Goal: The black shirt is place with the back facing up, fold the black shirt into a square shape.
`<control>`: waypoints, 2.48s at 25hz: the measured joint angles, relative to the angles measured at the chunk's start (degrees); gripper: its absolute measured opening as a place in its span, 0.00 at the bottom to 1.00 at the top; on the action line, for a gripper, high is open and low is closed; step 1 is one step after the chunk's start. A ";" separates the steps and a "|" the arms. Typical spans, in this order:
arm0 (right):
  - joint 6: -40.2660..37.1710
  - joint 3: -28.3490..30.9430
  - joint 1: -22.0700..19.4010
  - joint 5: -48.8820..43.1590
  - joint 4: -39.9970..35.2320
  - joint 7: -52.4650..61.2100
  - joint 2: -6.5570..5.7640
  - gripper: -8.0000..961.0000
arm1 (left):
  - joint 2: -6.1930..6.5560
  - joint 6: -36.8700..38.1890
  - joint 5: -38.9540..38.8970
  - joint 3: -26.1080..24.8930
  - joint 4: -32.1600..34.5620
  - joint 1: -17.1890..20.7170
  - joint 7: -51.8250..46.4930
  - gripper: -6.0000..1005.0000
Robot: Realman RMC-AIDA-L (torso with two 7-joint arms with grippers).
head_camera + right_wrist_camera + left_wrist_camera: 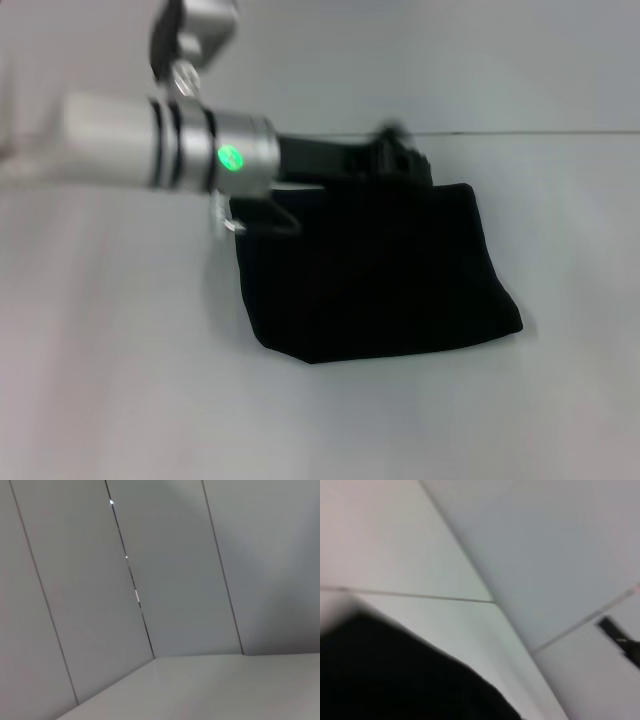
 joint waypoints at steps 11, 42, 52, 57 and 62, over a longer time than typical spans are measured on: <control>0.86 -0.73 -0.16 -1.19 0.17 -0.86 -0.24 0.91 | -0.89 -1.97 -22.64 -3.67 -28.70 6.58 31.85 0.11; 1.68 -17.56 11.66 -21.10 9.50 46.64 -1.73 0.91 | 2.01 18.61 -14.39 16.57 7.10 22.76 50.80 0.95; 10.43 -23.15 15.51 -21.17 15.49 48.92 0.64 0.90 | 2.00 18.26 -8.58 16.57 10.43 23.50 53.28 0.95; 13.69 -24.38 16.28 -21.17 15.79 49.08 2.08 0.90 | 2.00 17.84 -8.47 16.35 10.49 23.51 53.81 0.95; 16.31 -24.47 16.61 -21.17 16.31 49.15 3.00 0.90 | 2.08 17.73 -8.44 16.13 10.53 23.51 53.83 0.95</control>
